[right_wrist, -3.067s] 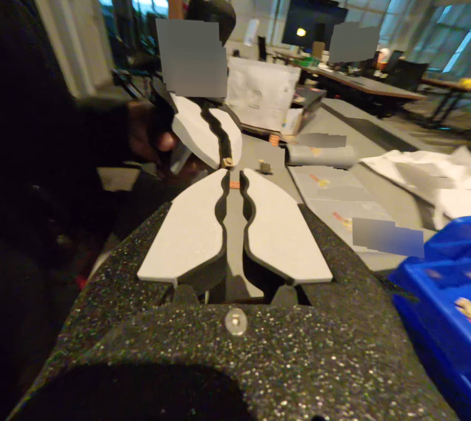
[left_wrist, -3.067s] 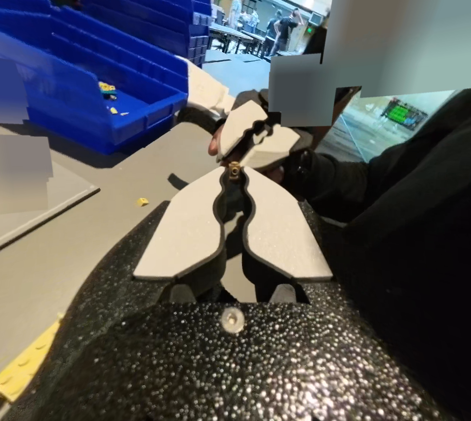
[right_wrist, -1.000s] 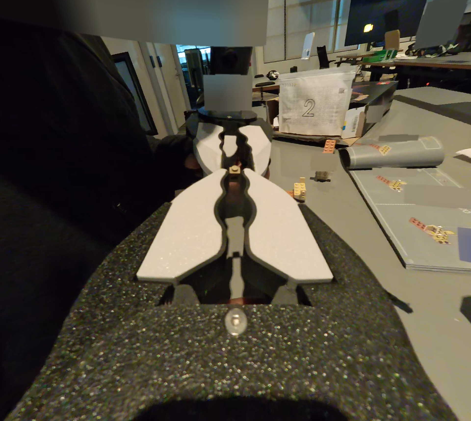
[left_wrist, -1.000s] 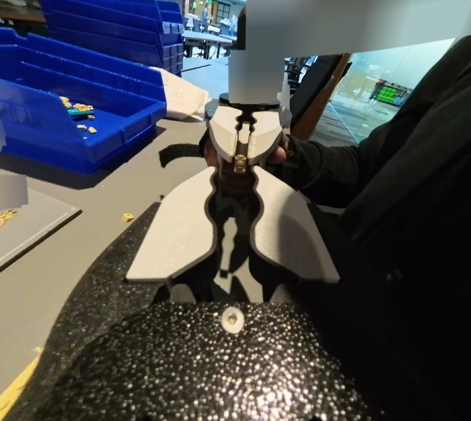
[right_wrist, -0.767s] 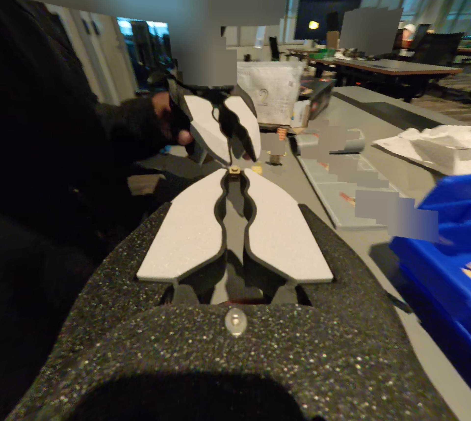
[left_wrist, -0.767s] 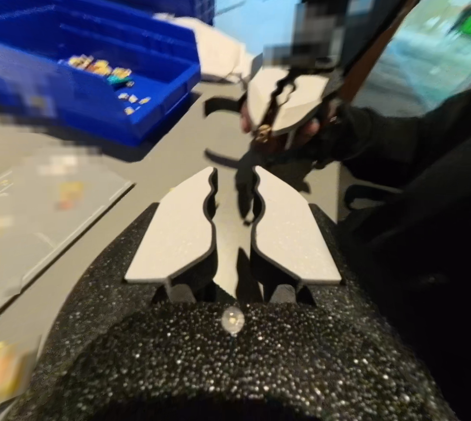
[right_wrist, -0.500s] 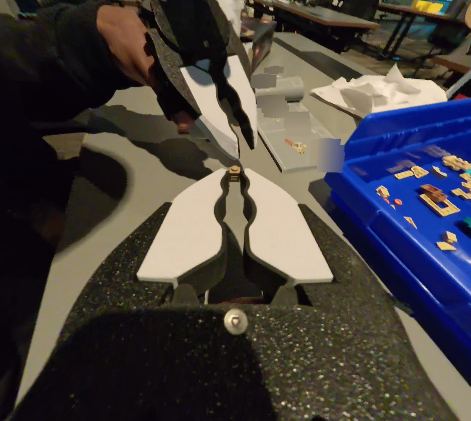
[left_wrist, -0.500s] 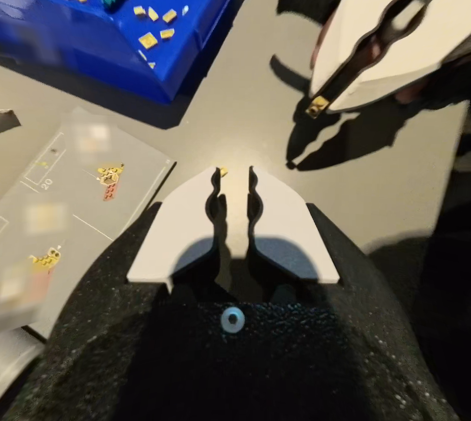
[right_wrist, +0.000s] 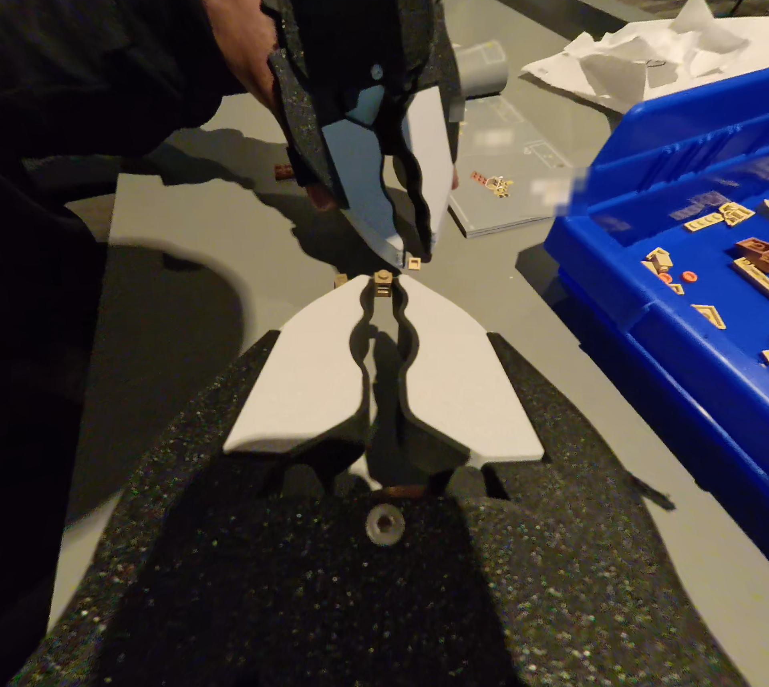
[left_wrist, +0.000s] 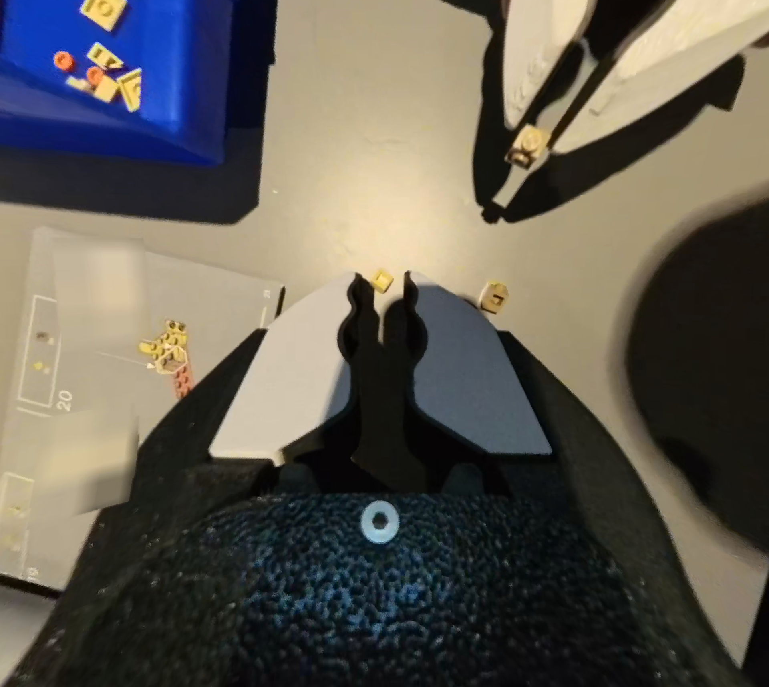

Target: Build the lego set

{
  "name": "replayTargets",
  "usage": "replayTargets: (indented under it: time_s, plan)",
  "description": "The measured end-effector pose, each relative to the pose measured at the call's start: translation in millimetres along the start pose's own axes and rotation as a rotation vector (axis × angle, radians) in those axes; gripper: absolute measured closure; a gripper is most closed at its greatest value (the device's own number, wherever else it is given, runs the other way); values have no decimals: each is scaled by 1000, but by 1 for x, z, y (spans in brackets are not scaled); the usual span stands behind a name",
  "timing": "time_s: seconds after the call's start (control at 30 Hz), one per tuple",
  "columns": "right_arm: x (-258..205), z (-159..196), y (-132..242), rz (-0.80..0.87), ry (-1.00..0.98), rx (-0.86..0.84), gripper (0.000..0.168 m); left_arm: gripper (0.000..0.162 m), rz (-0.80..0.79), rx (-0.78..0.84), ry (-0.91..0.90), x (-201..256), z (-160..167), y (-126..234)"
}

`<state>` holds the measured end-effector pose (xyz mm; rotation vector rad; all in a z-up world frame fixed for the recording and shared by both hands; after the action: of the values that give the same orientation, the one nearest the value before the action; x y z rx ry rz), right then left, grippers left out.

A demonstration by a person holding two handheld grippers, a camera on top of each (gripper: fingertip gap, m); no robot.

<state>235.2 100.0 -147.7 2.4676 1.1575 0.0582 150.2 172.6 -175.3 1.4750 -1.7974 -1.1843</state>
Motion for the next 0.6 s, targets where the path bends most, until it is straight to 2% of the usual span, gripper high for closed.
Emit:
replayTargets:
  time_s: [0.3, 0.33, 0.5, 0.6]
  plan:
    - [2, 7, -11, 9, -16, -115, 161, 155, 62, 23, 33, 4, 3, -6]
    - [1, 7, -12, 7, -7, -126, 161, 160, 67, 49, 50, 5, 2, -5]
    - [-1, 7, -13, 7, 6, -131, 161, 162, 117, 247, 165, 15, -7, 9]
    - [-1, 7, -13, 9, 12, -128, 161, 162, 98, 275, 200, 18, -3, 14]
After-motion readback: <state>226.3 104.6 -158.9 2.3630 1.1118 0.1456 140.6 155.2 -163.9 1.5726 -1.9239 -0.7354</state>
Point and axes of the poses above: each gripper's, where its closed fingertips meet, y back along the fingers, z out of its underside, x = y × z across the jaws, the point moved 5 cm from there along y, back along the fingers, and after that the axes turned 8 degrees about -y, right-handed, at the moved point
